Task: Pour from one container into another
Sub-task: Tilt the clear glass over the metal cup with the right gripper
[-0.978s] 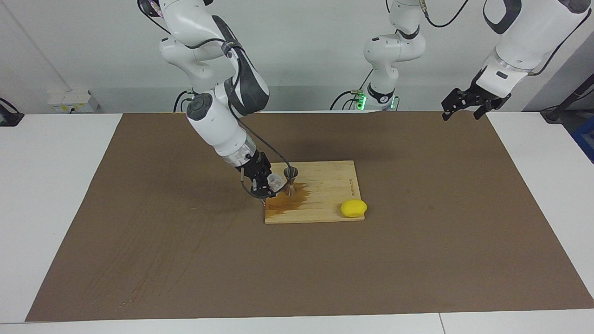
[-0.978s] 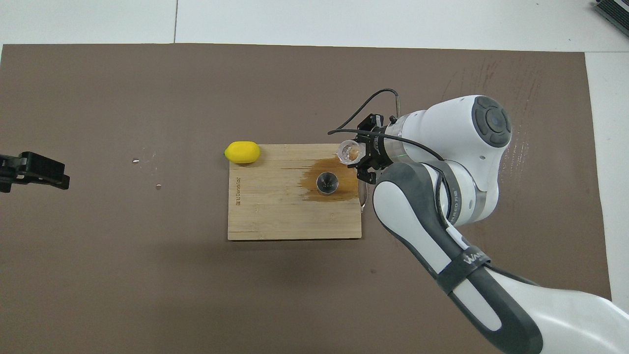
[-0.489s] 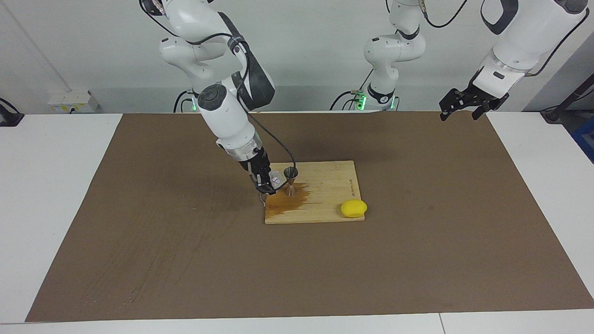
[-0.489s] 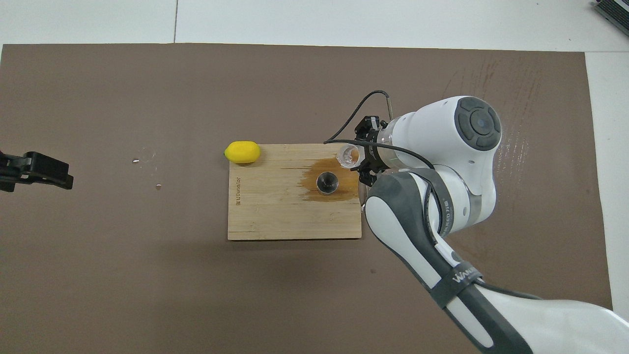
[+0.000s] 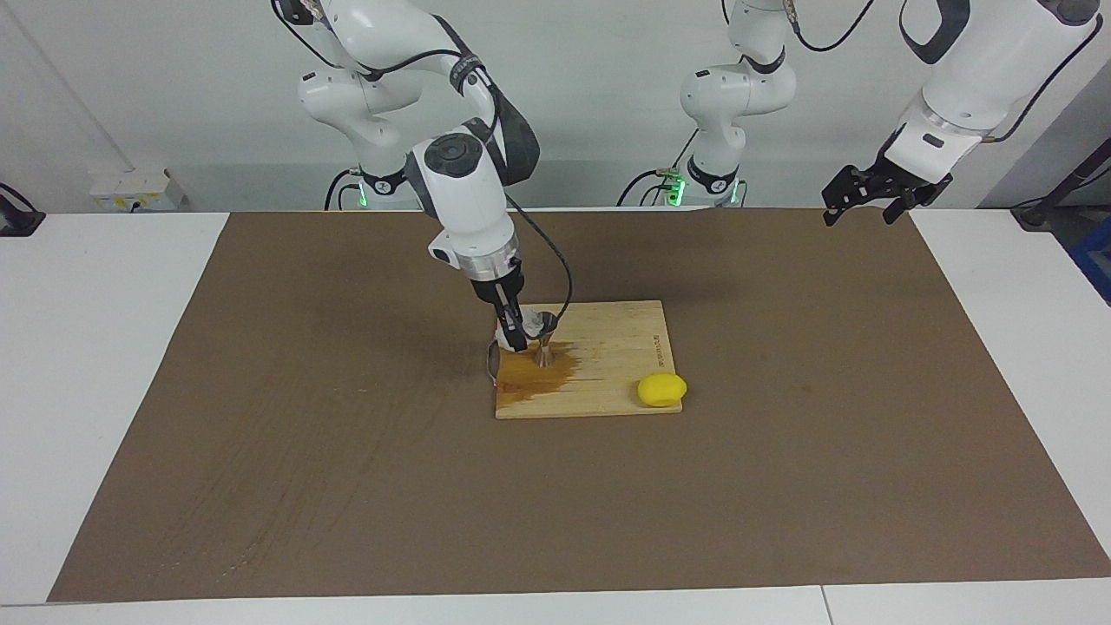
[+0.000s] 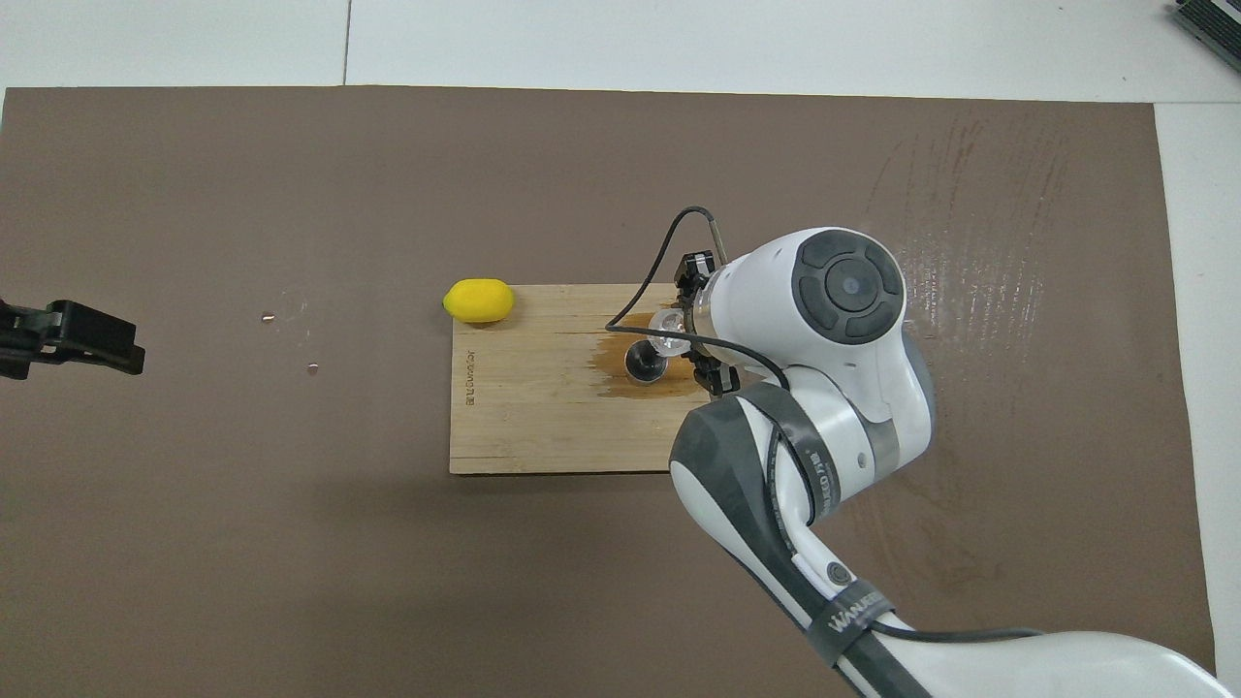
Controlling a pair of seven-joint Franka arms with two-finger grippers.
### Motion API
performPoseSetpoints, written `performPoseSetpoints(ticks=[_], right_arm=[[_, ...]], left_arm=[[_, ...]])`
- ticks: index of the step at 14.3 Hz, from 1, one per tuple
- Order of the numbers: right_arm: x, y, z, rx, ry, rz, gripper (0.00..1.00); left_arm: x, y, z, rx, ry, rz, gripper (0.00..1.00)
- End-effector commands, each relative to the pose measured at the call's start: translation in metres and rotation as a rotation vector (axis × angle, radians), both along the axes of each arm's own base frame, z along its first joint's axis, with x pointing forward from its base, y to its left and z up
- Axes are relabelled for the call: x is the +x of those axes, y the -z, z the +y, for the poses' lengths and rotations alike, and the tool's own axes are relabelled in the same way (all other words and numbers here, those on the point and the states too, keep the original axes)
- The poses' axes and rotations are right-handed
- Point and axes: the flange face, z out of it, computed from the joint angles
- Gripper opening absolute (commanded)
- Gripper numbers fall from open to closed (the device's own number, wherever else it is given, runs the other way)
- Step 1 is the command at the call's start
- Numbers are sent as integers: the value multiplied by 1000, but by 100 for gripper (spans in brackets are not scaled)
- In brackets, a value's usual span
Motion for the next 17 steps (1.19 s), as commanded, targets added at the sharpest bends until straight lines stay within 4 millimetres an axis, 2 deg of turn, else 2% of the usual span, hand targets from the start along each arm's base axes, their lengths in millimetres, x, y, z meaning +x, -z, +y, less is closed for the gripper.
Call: performPoseSetpoints(ticks=[1, 6, 9, 14, 17], right_arm=[[-12, -9, 5, -71, -16, -27, 0], [-34, -14, 24, -235, -104, -62, 0], [-40, -18, 31, -279, -96, -98, 0], [-39, -21, 35, -269, -92, -101, 0], [-34, -23, 28, -216, -51, -72, 0]], left_arm=[[-7, -3, 0, 16, 9, 7, 100], [-7, -3, 0, 16, 9, 7, 100], [-7, -3, 1, 16, 6, 7, 100], [-7, -3, 0, 16, 9, 7, 100], [-7, -3, 1, 16, 8, 7, 100]])
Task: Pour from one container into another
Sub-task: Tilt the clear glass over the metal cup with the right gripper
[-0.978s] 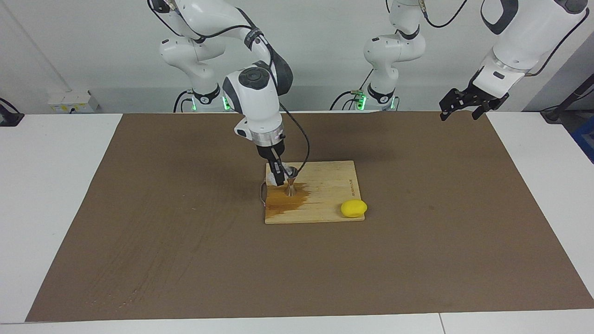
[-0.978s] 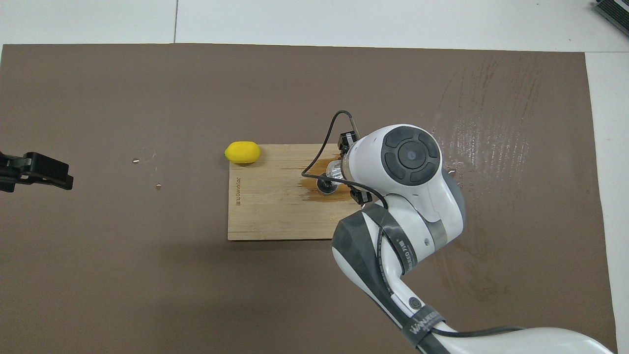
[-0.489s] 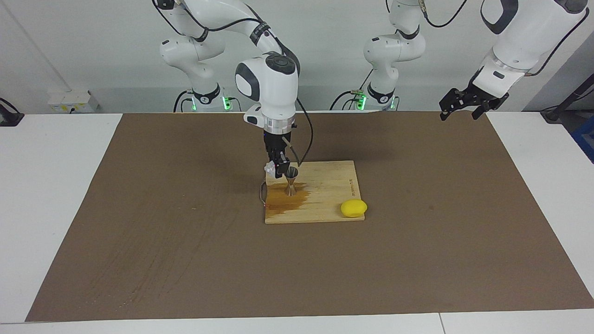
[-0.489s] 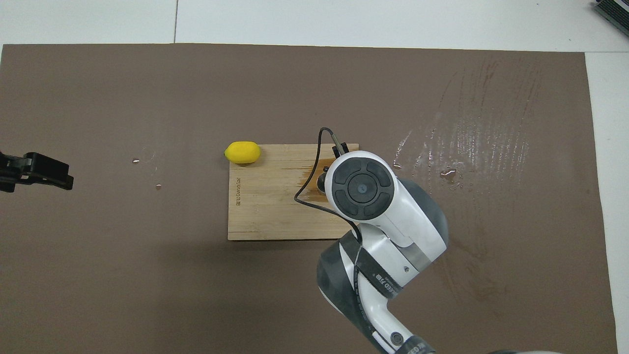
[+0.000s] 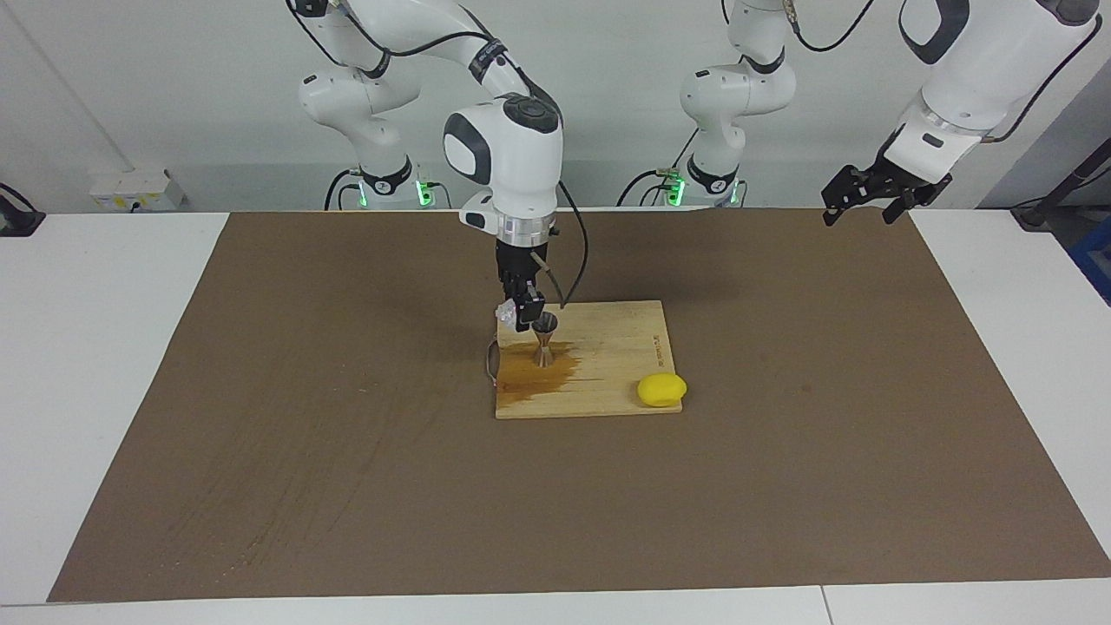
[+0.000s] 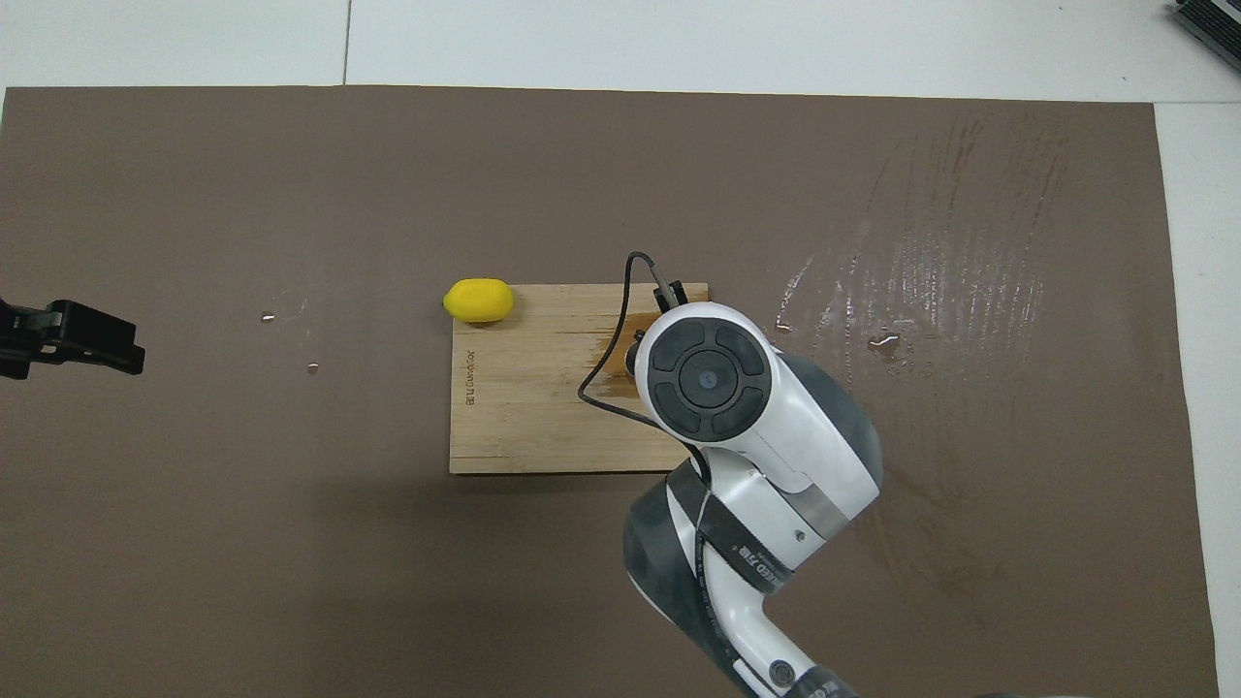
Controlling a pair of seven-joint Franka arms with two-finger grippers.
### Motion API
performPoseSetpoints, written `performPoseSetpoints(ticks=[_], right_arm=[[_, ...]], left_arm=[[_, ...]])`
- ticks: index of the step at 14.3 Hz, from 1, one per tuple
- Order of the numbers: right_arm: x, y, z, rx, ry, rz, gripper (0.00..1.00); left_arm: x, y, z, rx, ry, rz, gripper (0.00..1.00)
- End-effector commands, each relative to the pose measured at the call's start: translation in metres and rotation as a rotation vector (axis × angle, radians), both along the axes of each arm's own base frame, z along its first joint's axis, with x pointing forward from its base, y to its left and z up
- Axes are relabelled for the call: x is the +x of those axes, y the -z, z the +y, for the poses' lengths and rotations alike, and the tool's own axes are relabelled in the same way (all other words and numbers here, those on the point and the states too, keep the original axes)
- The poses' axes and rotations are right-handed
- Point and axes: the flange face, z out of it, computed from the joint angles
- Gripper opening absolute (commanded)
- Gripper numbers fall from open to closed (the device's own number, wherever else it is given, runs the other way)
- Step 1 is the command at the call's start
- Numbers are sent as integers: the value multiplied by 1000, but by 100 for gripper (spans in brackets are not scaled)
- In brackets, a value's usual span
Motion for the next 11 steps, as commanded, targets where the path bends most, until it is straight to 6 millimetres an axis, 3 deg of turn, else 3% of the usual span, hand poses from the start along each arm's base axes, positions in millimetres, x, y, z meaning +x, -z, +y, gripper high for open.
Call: performPoseSetpoints(ticks=[1, 11], right_arm=[[2, -10, -6, 70, 67, 21, 0], [23, -8, -36, 270, 231, 119, 0]], left_arm=[[-6, -3, 1, 16, 8, 7, 100], [-6, -3, 0, 16, 8, 7, 100]])
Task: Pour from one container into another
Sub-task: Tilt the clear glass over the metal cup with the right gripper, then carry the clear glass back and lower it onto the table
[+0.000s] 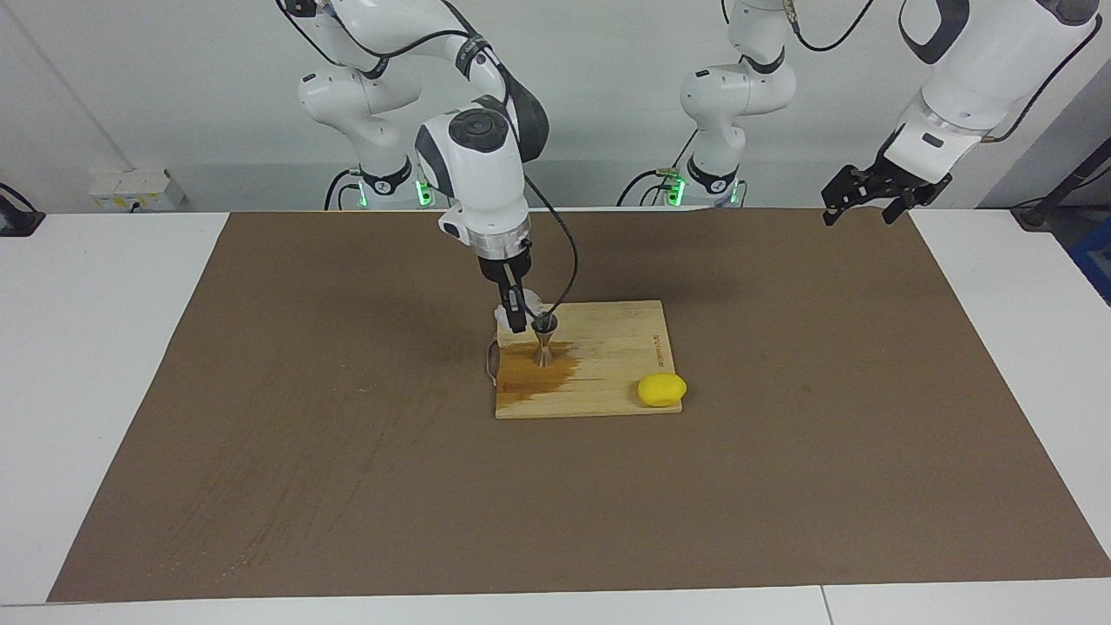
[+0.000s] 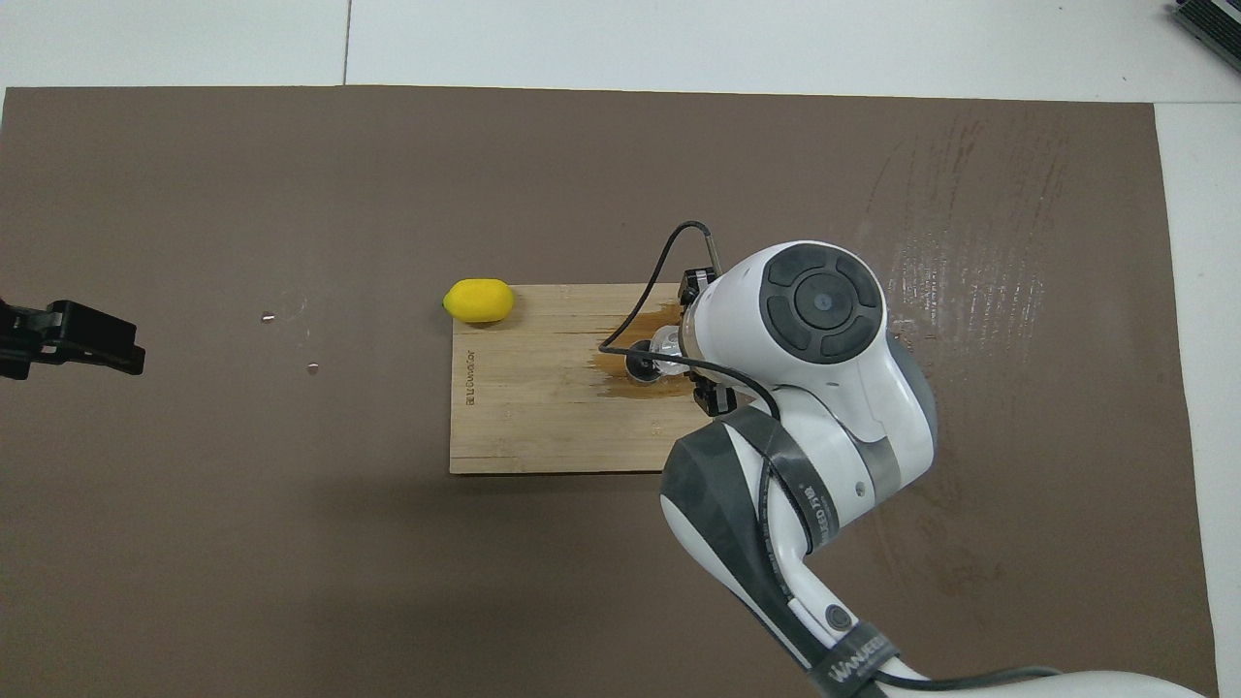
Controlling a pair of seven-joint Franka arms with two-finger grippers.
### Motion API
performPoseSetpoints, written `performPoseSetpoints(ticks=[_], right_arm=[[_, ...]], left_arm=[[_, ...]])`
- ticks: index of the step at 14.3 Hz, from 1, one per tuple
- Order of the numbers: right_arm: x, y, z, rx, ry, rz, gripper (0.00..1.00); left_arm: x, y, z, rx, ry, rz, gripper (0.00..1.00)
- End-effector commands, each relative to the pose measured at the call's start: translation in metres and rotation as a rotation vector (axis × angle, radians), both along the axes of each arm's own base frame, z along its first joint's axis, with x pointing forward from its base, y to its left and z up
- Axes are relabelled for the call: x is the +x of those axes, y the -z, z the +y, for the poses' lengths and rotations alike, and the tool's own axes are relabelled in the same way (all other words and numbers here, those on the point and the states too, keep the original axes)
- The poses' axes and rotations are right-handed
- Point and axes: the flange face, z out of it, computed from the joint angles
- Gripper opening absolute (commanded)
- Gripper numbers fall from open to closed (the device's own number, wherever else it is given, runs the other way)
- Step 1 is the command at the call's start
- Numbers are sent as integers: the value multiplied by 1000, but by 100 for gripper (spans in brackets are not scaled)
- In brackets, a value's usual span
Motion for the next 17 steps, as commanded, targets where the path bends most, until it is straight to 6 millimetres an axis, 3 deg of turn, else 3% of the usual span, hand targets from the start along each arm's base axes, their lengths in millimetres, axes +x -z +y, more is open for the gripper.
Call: performPoseSetpoints(ticks=[1, 4, 6, 9, 12, 16, 17], right_arm=[[5, -3, -10, 75, 64, 19, 0], [22, 5, -49, 198, 118, 80, 0], [35, 8, -87, 329, 181, 110, 0], [40, 38, -149, 441, 189, 135, 0], [42, 77, -189, 540, 160, 135, 0], [41, 108, -262, 550, 146, 129, 0], [40, 118, -272, 568, 138, 141, 0]], left_arm=[[-6, -3, 1, 16, 8, 6, 100], [-6, -3, 0, 16, 9, 6, 100], [-6, -3, 0, 16, 9, 6, 100], [-6, -3, 1, 16, 8, 6, 100], [-6, -3, 1, 16, 8, 6, 100], [-6, -3, 1, 16, 8, 6, 100], [-6, -3, 1, 16, 8, 6, 100]])
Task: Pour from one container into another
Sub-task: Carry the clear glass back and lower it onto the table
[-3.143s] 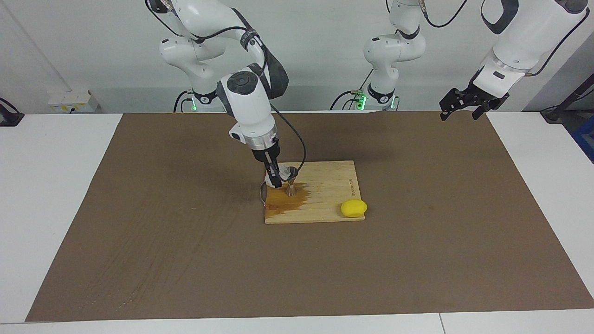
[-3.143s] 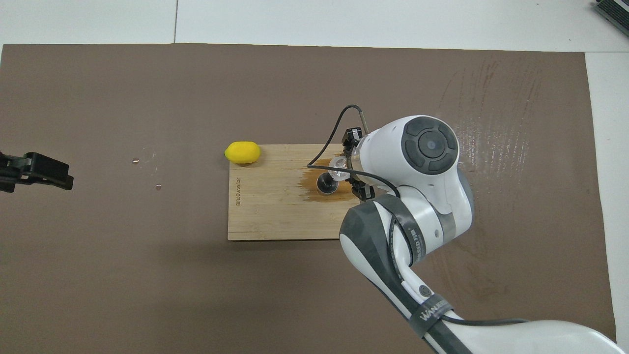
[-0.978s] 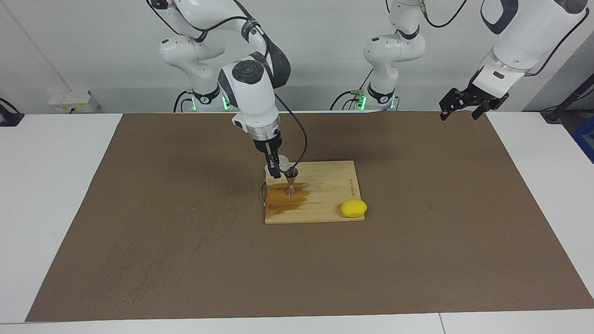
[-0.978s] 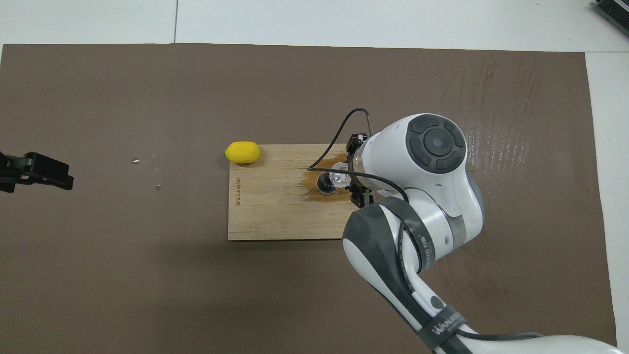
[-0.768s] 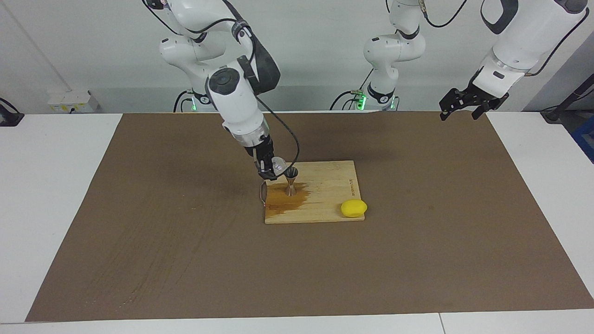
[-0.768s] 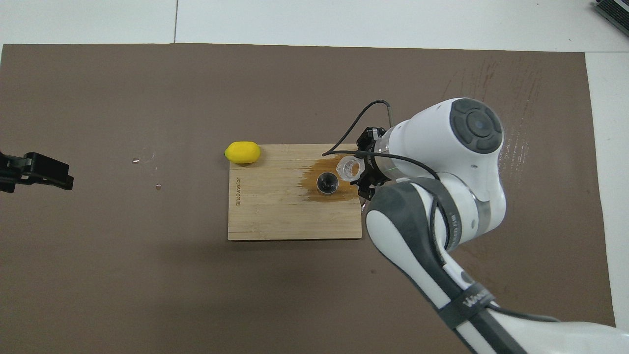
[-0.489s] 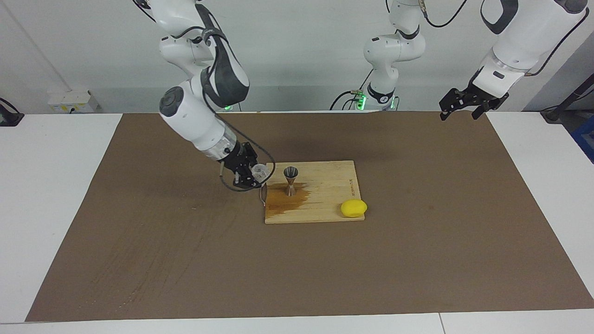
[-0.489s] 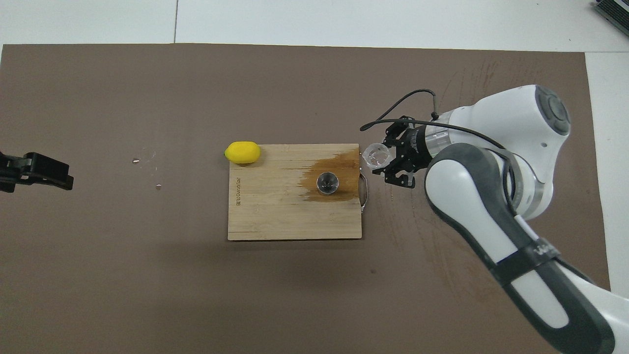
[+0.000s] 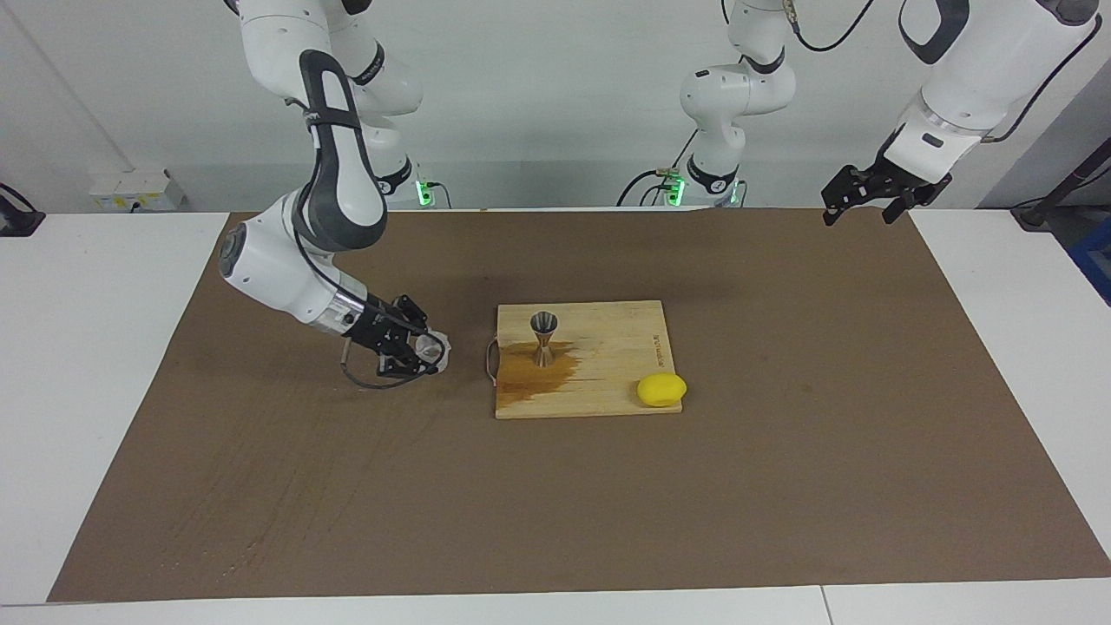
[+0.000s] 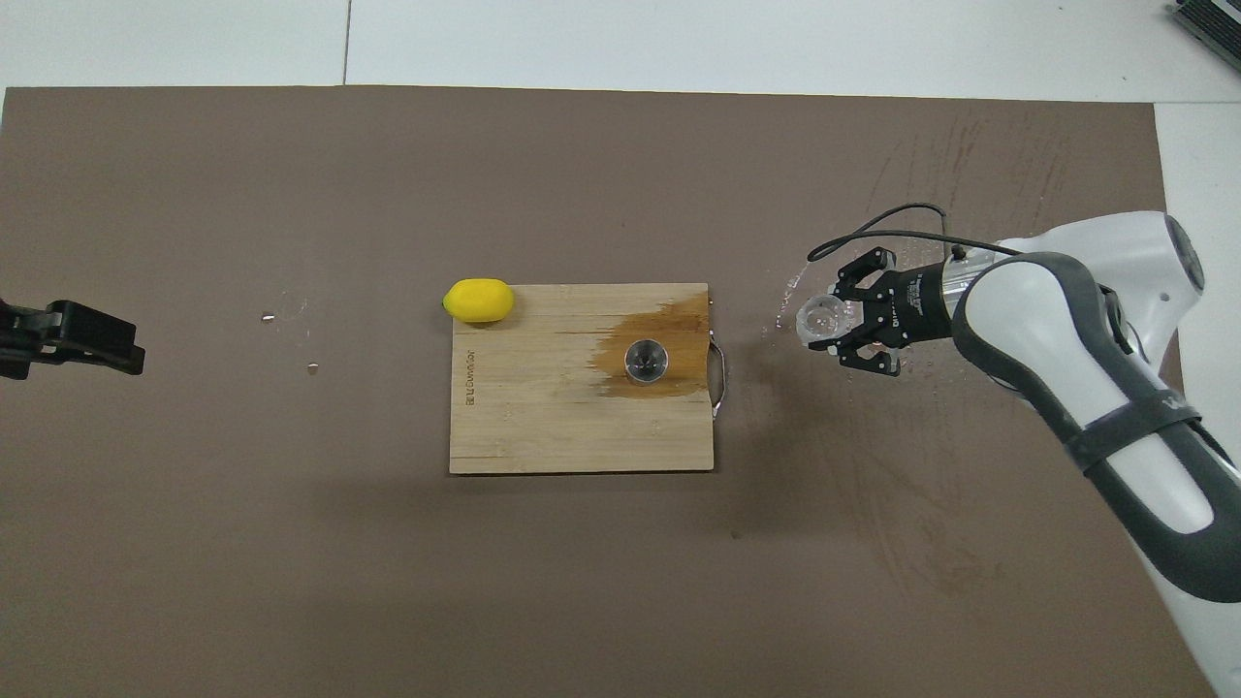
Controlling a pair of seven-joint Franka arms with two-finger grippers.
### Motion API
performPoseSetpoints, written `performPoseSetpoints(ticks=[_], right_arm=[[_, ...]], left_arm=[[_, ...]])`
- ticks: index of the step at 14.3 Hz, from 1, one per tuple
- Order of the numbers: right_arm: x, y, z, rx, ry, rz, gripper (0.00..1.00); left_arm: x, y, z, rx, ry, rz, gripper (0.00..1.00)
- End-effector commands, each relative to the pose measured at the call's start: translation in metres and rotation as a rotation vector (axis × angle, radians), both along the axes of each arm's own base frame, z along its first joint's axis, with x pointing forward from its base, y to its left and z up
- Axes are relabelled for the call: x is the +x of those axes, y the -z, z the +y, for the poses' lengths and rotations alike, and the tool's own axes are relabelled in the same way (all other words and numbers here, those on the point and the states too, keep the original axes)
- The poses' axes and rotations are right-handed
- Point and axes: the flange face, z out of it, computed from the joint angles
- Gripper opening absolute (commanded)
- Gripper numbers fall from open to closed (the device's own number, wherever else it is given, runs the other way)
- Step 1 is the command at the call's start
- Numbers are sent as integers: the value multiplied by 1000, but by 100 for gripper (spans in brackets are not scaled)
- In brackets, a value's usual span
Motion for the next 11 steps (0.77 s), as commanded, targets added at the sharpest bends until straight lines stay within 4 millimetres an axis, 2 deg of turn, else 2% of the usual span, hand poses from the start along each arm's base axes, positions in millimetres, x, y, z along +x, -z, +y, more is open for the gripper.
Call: performPoseSetpoints(ticks=[1, 5, 9, 11], right_arm=[[-5, 21, -34, 57, -22, -17, 0], [-5, 56, -63, 115, -72, -7, 0], [-6, 71, -67, 132, -70, -10, 0], [-10, 75, -58, 134, -113, -25, 0]], left_arm=[[-6, -3, 1, 16, 6, 6, 100], [-6, -3, 1, 16, 6, 6, 100], [-6, -3, 1, 16, 8, 6, 100], [-6, -3, 1, 16, 6, 6, 100]])
